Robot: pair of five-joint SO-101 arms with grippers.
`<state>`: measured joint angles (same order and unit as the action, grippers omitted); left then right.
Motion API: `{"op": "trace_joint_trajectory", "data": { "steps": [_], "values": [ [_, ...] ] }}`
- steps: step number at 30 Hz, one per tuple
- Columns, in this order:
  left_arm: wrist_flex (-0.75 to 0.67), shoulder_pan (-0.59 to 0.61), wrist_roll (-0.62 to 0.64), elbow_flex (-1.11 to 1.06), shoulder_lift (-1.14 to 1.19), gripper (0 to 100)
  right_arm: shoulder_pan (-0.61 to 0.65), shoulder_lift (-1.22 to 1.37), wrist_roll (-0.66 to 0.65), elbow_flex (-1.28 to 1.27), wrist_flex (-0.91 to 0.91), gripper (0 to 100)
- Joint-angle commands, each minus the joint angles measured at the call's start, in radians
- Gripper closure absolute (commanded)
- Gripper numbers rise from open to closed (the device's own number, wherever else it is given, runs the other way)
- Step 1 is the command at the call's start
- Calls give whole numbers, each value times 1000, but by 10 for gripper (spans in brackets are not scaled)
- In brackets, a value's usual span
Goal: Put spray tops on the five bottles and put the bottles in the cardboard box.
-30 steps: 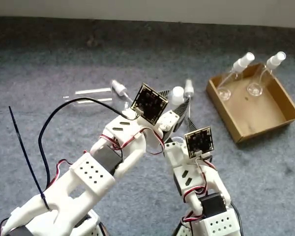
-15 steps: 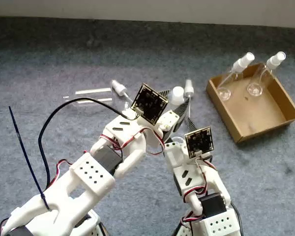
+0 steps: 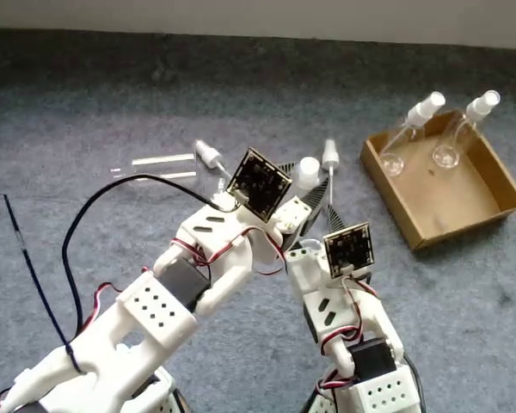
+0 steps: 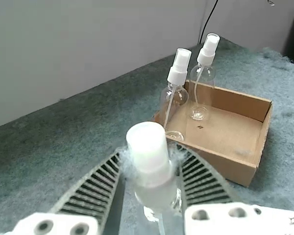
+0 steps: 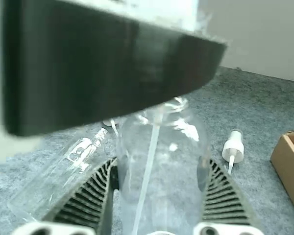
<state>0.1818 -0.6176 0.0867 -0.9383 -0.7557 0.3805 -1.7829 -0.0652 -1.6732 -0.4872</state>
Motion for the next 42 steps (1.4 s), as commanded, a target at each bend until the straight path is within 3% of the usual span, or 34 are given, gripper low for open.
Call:
{"op": "trace_joint_trajectory", "data": {
  "steps": [1, 13, 20, 42],
  "values": [
    [0, -10, -3, -19, -79, 995, -12, -16, 2, -119, -2, 864],
    [-8, -12, -2, -88, -76, 995, -12, -16, 2, -119, -2, 864],
    [-140, -10, -2, -93, -74, 995, -12, -16, 2, -119, -2, 864],
    [-181, 16, 0, -77, -74, 995, -12, -18, 0, -116, 58, 864]
  ]
}}
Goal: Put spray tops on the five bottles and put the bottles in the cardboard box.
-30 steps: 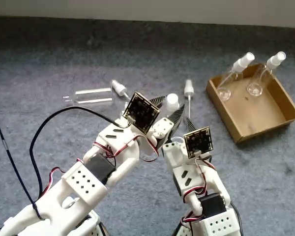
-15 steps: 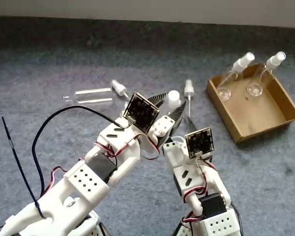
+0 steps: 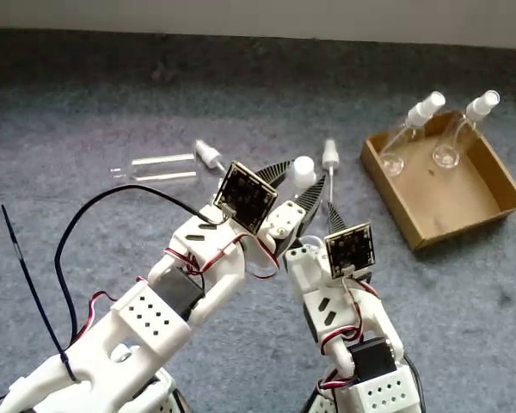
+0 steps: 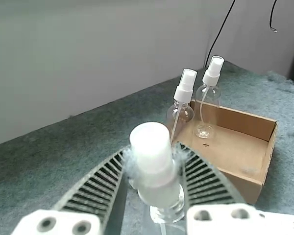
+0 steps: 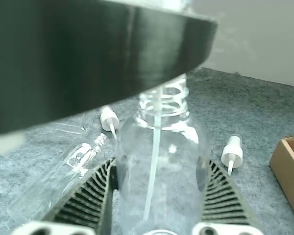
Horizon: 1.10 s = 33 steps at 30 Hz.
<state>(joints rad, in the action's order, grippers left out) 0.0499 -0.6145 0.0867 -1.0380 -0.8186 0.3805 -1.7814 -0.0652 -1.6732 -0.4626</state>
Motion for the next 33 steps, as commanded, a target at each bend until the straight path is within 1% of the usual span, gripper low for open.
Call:
{"op": "trace_joint_trajectory", "data": {
  "steps": [1, 7, 12, 26, 33],
  "values": [
    [-60, 13, 0, 22, -12, 995, -12, -19, 0, -116, 31, 864],
    [-61, 13, 0, 16, 47, 995, -12, -19, 0, -116, 31, 864],
    [-61, -16, 0, 16, 110, 995, -12, -19, 0, -116, 30, 864],
    [-66, -13, -6, -24, 111, 995, -13, -15, 0, -116, 30, 864],
    [-66, 25, -3, -38, 111, 995, -13, -15, 0, -116, 30, 864]
  ]
}}
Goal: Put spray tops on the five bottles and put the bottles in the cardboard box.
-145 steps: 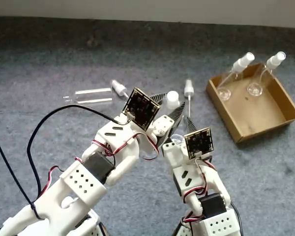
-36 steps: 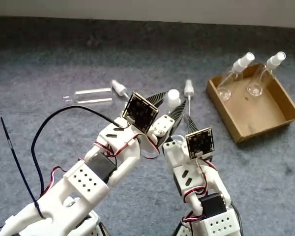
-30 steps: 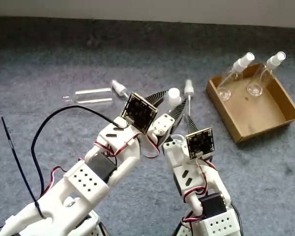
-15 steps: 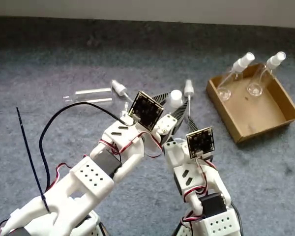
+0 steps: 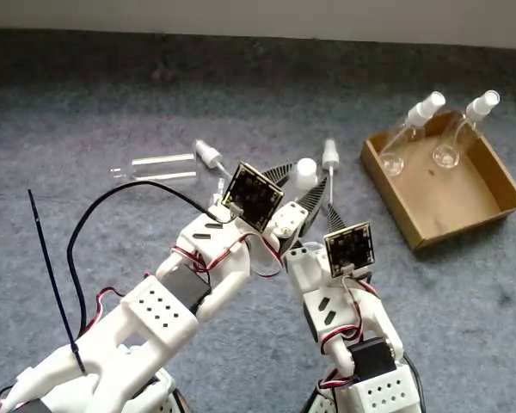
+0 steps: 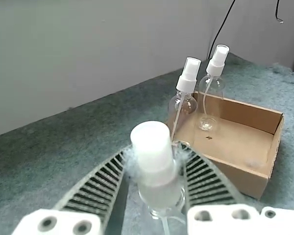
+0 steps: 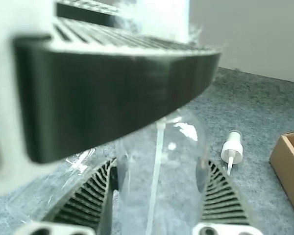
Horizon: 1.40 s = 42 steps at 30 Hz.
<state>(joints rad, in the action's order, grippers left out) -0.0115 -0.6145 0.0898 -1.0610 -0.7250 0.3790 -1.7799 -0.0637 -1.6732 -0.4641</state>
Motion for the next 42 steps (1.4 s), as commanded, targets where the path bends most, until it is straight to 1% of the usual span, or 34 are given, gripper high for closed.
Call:
{"op": "trace_joint_trajectory", "data": {
  "steps": [1, 8, 12, 14, 18, 22, 27, 29, 34, 38, 42],
  "values": [
    [-5, 25, -6, -21, 18, 995, -12, -16, -2, -116, 31, 864],
    [0, 21, -8, -27, 18, 986, -12, -16, -2, -116, 31, 864],
    [2, 25, -6, -28, 18, 901, -12, -15, -2, -116, 31, 864],
    [2, 24, -5, -28, 18, 881, -12, -15, -2, -116, 31, 864],
    [3, 25, -5, -28, 18, 880, -12, -13, -2, -116, 31, 864],
    [63, 25, -8, -21, 16, 877, -12, -12, -2, -116, 30, 864],
    [86, 25, -9, -33, -38, 877, -12, -12, -2, -116, 30, 864],
    [121, 25, -9, -38, -99, 877, -12, -12, -2, -116, 30, 864],
    [310, 47, -11, -38, -239, 877, -12, -12, -2, -116, 30, 864],
    [416, 90, -9, -48, -321, 877, -12, -19, -2, -116, -1, 864],
    [505, 94, -9, -77, -414, 877, -12, -19, -2, -116, -1, 864]
  ]
}}
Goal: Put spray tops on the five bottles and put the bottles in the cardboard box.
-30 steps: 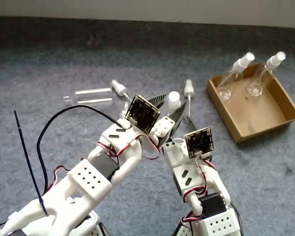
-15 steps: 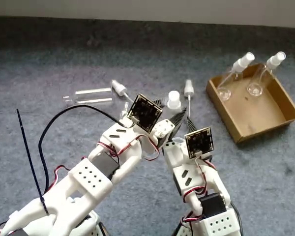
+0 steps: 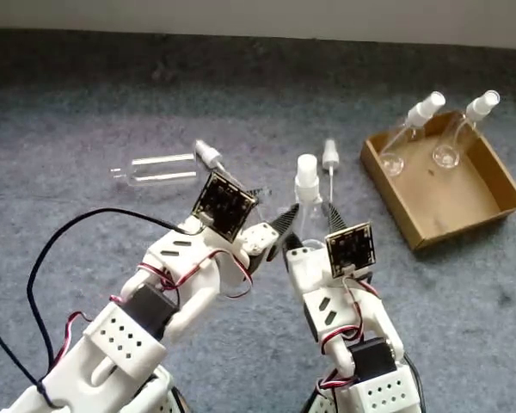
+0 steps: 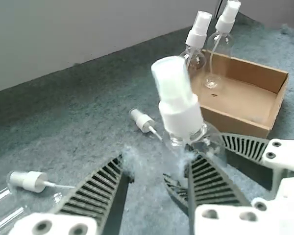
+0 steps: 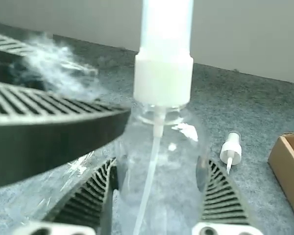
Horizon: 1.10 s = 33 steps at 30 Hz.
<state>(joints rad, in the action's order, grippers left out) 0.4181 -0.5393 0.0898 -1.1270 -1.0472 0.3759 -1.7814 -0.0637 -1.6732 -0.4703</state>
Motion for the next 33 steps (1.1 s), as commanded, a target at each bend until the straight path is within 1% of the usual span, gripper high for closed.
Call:
{"op": "trace_joint_trajectory", "data": {
  "steps": [1, 3, 7, 11, 15, 18, 21, 24, 28, 33],
  "values": [
    [98, 19, -9, -21, -120, 877, -8, -18, -2, -116, 4, 864],
    [155, 25, -9, -31, -186, 881, -8, -18, -2, -116, 4, 864],
    [316, 51, -9, -31, -328, 881, -8, -18, -2, -116, 4, 864],
    [396, 145, -8, -33, -424, 889, -8, -18, -2, -116, 4, 864],
    [437, 254, -9, -33, -478, 1000, -8, -18, -2, -116, 4, 864],
    [459, 338, -9, -31, -510, 973, -8, -18, -2, -116, 4, 864],
    [494, 429, -11, -33, -552, 992, -8, -18, -2, -116, 4, 864],
    [560, 506, -11, -35, -602, 995, -8, -16, -2, -116, 4, 864],
    [631, 558, -11, -50, -684, 995, -8, -15, -2, -116, 4, 864],
    [637, 601, -12, -150, -792, 995, -8, -13, -2, -116, 4, 864]
  ]
}}
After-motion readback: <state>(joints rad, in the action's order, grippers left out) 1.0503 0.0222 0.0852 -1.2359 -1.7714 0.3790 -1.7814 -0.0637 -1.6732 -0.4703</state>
